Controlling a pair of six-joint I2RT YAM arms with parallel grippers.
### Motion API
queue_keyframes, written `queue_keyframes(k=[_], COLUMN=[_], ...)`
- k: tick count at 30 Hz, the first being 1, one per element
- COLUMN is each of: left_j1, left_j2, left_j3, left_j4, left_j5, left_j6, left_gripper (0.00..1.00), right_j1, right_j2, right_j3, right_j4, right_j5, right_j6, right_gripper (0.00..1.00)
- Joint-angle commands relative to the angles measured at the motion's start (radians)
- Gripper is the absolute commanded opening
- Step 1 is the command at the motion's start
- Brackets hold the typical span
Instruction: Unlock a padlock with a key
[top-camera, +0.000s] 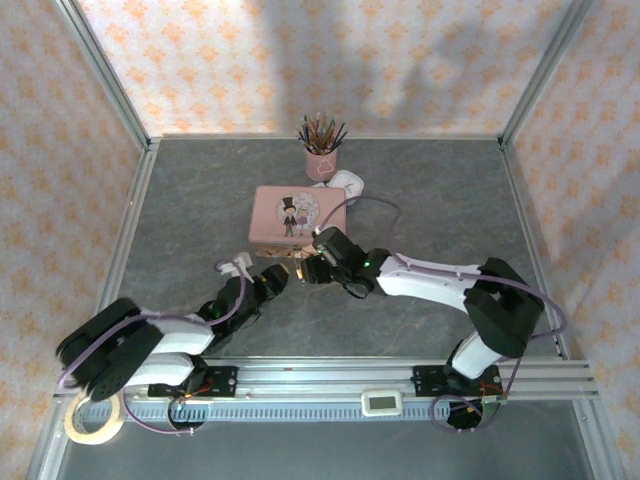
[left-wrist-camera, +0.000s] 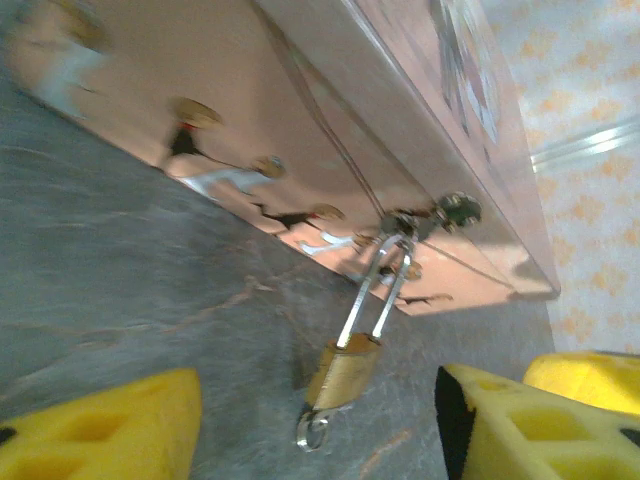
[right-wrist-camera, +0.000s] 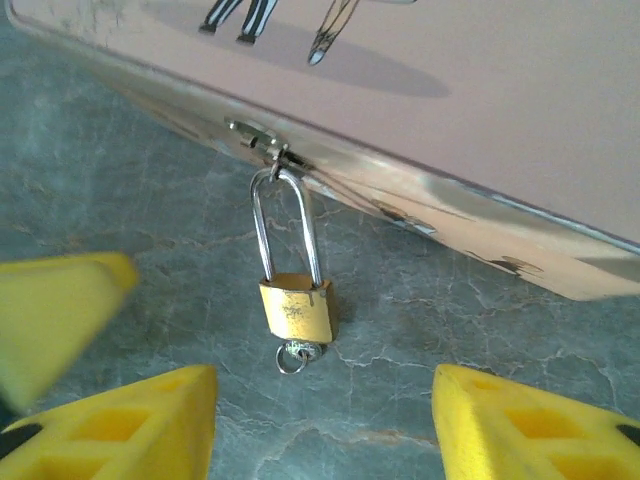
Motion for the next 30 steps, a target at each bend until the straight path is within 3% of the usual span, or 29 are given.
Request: queue_keyframes(k=[1,8,16,30], left_j1=[0.005,-0.012,-0.030,-0.042], left_j2=[0.098,0.189,0.257,0.267], left_j3=[0.056,0.209,0.347,0.345], left_j4=[0.151,-0.069,-0.327,-0.362], left_j5=[0.117,0.126,0.048,0.000], left_j6=[0.040,0.148,0.215,0.142], left_gripper=[0.58,0.57,0.53,0.51], right_j1=[-0.058,-0.141,-0.162,-0.166], right_j2=[-0.094,-0.254,-0.357,-0.401], right_j3=[-0.060,-0.192,-0.251,-0.285], right_j4=[0.074,0.124,0.138,0.138], right_j5=[-0.007,0.010,0.048,0.074], right_j6=[0.079,0.140,0.156,0.157], right_gripper=[0.60,0.63,0.64,0.64])
